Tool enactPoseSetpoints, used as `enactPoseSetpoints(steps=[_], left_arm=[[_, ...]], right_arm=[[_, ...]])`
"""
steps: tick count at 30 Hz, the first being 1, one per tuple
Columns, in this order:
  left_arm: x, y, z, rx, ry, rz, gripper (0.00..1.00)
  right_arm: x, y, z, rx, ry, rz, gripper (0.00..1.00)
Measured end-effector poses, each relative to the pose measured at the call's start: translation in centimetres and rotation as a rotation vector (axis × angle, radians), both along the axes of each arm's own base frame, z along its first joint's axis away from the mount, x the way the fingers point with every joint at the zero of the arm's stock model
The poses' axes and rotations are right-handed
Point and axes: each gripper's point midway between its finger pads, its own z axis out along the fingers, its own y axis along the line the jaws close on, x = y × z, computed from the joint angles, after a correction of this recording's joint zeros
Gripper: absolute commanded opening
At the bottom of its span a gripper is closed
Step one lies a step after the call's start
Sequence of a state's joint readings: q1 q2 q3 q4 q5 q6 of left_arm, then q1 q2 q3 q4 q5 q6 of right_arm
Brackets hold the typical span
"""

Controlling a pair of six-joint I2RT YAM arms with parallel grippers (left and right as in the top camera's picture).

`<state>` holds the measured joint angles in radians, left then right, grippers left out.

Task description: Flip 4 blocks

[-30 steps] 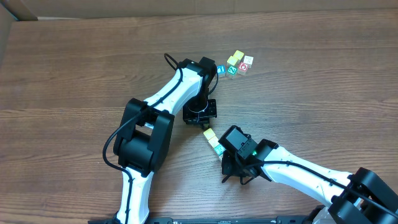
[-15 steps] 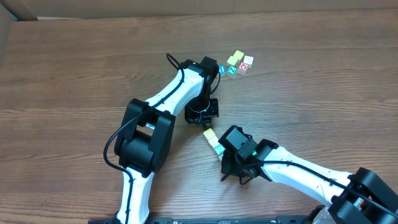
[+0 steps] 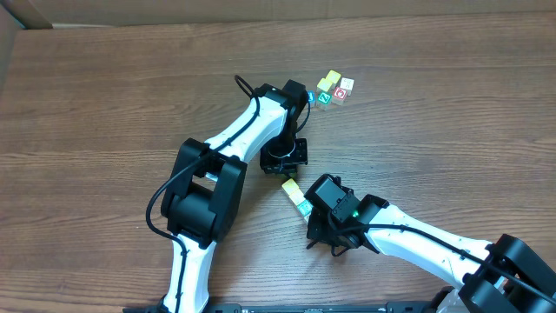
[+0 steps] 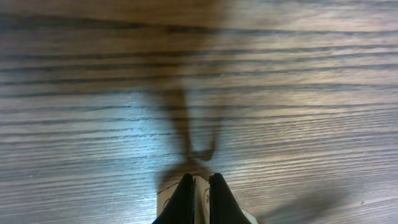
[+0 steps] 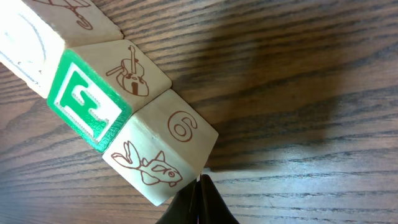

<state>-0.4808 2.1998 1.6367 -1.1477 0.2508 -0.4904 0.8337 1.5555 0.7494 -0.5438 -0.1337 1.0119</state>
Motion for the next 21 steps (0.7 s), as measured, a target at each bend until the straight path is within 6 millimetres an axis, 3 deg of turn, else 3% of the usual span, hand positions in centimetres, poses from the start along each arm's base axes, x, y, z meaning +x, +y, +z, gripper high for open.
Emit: enactPoseSetpoints(steps=[4,10,14,18,21], left_arm=[[0.2,-0.4,-0.1,-0.005,-0.018,-0.009,0.04],[0.8,0.6,-0.2,0.027,-0.034,0.0,0.04],[1.3,3.1,0.0,0.052,-0.005,0.062,0.04],[0.6,5.6,0.4,0.091,0.063,0.107,0.04],[-0.2,5.9,0.6,0.108,0.094,0.106,0.04]], right_arm=[[-0.1,0.1,0.0,0.008,0.015,-0.027,0.04],[-0.2,0.2,0.0,0.014,0.026,-0.041,0.04],[-0.2,0.2,0.0,0.014,0.028,-0.046,0.04],[-0.3,0.1,0.0,0.01,0.033,-0.048,0.04],[-0.4,-0.1,-0.1,0.002,0.038,-0.049,0.04]])
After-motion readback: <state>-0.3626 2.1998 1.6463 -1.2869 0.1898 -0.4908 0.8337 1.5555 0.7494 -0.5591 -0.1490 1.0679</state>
